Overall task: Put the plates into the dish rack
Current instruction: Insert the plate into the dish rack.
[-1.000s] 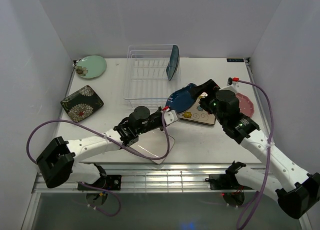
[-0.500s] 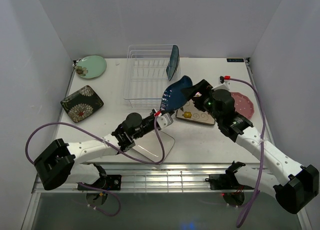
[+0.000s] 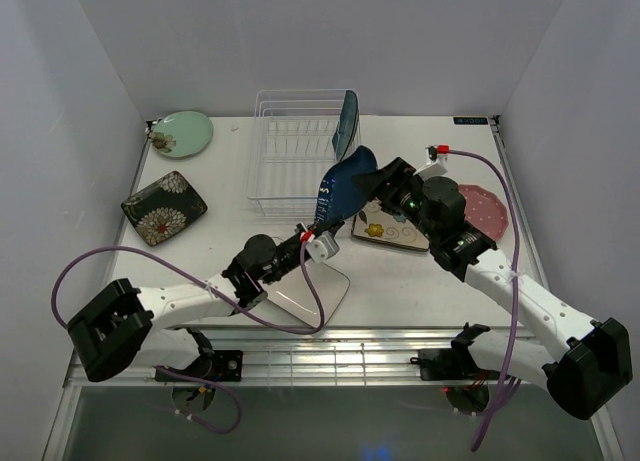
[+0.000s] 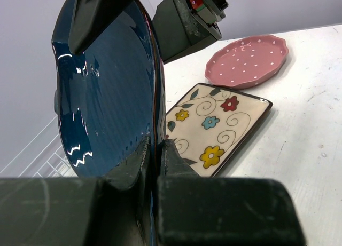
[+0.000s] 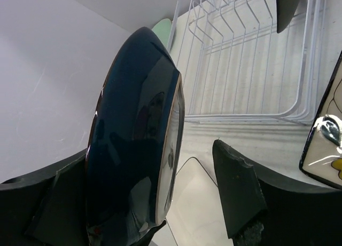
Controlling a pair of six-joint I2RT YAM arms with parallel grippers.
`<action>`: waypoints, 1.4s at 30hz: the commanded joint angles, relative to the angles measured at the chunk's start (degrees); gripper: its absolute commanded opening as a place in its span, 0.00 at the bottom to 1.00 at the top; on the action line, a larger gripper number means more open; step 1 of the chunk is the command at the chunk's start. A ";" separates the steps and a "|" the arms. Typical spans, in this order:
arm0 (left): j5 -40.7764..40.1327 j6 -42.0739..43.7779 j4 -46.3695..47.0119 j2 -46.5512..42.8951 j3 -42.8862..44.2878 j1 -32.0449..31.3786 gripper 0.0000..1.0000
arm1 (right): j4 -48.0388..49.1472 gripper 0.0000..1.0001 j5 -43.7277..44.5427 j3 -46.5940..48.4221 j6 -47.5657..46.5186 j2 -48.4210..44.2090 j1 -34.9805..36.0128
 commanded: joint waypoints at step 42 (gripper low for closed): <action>-7.77 10.71 20.35 8.57 0.85 -0.78 0.00 | -15.31 0.61 2.88 16.43 -17.58 5.49 1.47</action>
